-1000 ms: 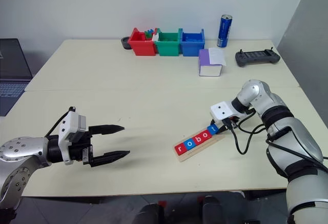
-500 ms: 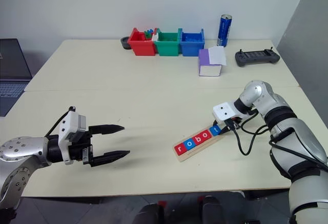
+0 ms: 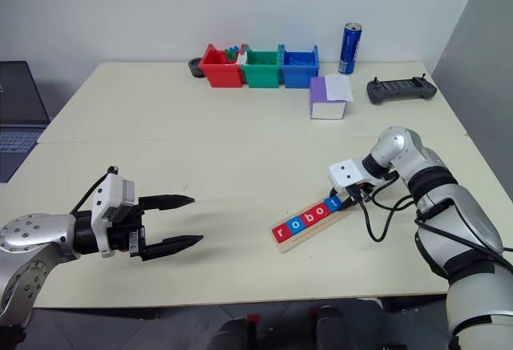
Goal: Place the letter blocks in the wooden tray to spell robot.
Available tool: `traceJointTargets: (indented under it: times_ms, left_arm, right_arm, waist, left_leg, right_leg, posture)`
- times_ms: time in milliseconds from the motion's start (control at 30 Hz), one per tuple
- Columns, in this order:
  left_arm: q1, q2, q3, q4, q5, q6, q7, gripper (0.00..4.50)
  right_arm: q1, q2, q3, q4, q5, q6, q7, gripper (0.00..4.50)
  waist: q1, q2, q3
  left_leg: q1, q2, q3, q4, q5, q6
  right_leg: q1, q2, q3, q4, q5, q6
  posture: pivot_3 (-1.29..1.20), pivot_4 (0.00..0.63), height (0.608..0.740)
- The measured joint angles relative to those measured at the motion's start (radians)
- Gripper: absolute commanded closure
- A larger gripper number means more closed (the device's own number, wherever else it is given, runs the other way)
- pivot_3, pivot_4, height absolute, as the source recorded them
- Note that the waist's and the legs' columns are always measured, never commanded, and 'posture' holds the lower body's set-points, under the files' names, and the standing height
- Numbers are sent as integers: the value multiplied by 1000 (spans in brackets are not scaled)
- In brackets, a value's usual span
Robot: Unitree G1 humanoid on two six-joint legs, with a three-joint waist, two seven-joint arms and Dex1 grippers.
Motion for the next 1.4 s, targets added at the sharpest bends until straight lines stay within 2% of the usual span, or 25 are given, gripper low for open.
traceJointTargets:
  times_ms: [233, 433, 533, 833, 1033, 1133, 1267, 1400]
  left_arm:
    - [0, 0, 0, 0, 0, 0, 0, 0]
    - [0, 0, 0, 0, 0, 0, 0, 0]
    - [0, 0, 0, 0, 0, 0, 0, 0]
    - [0, 0, 0, 0, 0, 0, -1, 0]
    - [5, 0, 1, -3, 0, 0, 0, 0]
    - [14, 0, 4, -9, 0, 0, -1, 0]
    - [11, 0, 7, -8, 0, 0, -1, 0]
    - [-16, 0, 5, -3, 0, 0, -3, 0]
  right_arm:
    - [0, 0, -1, 0, 1, 6, 0, 3046]
    - [0, -9, 24, -5, 38, 32, 1, 924]
    - [-2, -13, 29, -5, 45, 34, 1, 19]
    - [-5, -37, 30, -22, 93, 46, 1, 19]
    - [-12, -74, 3, -49, 194, 168, 6, 19]
    - [-11, -99, -36, -66, 244, 239, 8, 578]
    - [15, -108, -86, -102, 271, 293, 10, 1978]
    - [40, -59, -132, -83, 218, 284, 3, 3439]
  waist:
    - [0, 0, 0]
    - [1, 0, 0]
    - [1, 0, 0]
    - [1, 0, 0]
    - [2, 0, 0]
    - [2, 0, 0]
    - [1, 0, 0]
    - [1, 0, 0]
  left_leg:
    - [0, 0, 0, 0, 0, 0]
    - [0, 0, 0, 0, 0, 0]
    - [0, 0, 0, 0, 0, 0]
    - [0, 0, 0, 0, 0, 0]
    - [-1, 0, 0, 0, 0, 0]
    - [-1, 0, 0, 0, 0, 0]
    - [-1, 0, 0, 0, 0, 0]
    - [-1, 0, 0, 0, 0, 0]
  right_leg:
    - [0, 0, 0, 0, 0, 0]
    - [0, 0, 0, 0, 0, 0]
    - [0, 0, 0, -1, 0, 0]
    - [0, 0, 0, -1, 0, 0]
    - [0, 0, 0, -1, 0, 0]
    - [0, 0, 0, -1, 0, 0]
    - [0, 0, 0, -1, 0, 0]
    - [0, 0, 0, -1, 0, 0]
  posture:
    - [0, 150, 740]
    - [0, 150, 740]
    - [0, 150, 740]
    - [0, 150, 740]
    - [0, 150, 740]
    - [0, 150, 740]
    - [0, 150, 740]
    - [0, 150, 740]
